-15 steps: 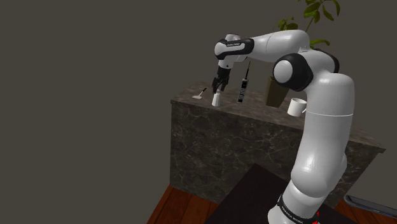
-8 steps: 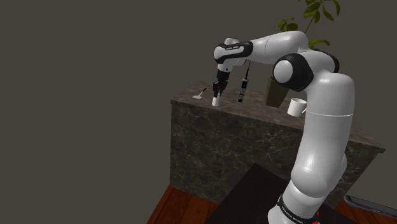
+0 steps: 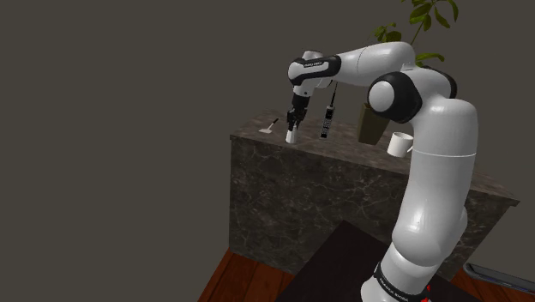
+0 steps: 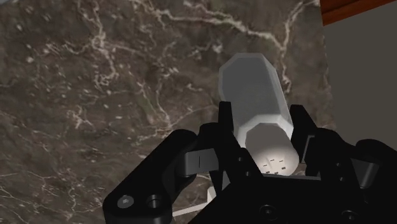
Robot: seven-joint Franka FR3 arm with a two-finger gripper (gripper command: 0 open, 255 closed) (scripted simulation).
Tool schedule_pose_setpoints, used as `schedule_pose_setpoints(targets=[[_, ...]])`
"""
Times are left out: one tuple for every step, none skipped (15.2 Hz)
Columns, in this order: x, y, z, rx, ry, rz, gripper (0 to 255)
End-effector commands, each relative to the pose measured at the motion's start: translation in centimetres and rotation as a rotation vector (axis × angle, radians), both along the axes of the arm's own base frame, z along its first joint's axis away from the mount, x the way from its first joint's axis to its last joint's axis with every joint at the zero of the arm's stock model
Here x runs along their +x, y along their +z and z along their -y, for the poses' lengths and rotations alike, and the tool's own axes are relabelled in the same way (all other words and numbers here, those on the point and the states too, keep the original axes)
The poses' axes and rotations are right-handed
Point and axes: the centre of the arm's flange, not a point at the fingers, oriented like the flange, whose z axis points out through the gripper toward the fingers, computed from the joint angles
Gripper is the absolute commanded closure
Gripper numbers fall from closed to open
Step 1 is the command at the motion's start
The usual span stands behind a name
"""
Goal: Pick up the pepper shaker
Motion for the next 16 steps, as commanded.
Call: schedule_pose_setpoints(targets=[[0.0, 0.8, 0.0, 0.000, 0.000, -0.001, 255], [0.0, 1.4, 0.0, 0.000, 0.000, -0.001, 255], [0.0, 1.9, 0.0, 0.000, 0.000, -0.001, 255], [0.0, 2.4, 0.0, 0.000, 0.000, -0.001, 255], [0.0, 2.9, 0.0, 0.000, 0.000, -0.001, 255], [0.0, 3.5, 0.0, 0.000, 0.000, -0.001, 255], [0.0, 4.0, 0.0, 0.000, 0.000, -0.001, 255], [0.0, 4.5, 0.0, 0.000, 0.000, -0.001, 255], [0.0, 5.0, 0.0, 0.000, 0.000, -0.001, 255], [0.0, 5.6, 0.0, 0.000, 0.000, -0.001, 255], [0.0, 6.1, 0.0, 0.000, 0.000, -0.001, 255], [0.0, 6.6, 0.0, 0.000, 0.000, -0.001, 255], [0.0, 7.2, 0.0, 0.000, 0.000, -0.001, 255], [0.0, 7.7, 0.0, 0.000, 0.000, -0.001, 255], [0.0, 7.8, 0.0, 0.000, 0.000, -0.001, 255], [0.0, 7.8, 0.0, 0.000, 0.000, -0.001, 255]])
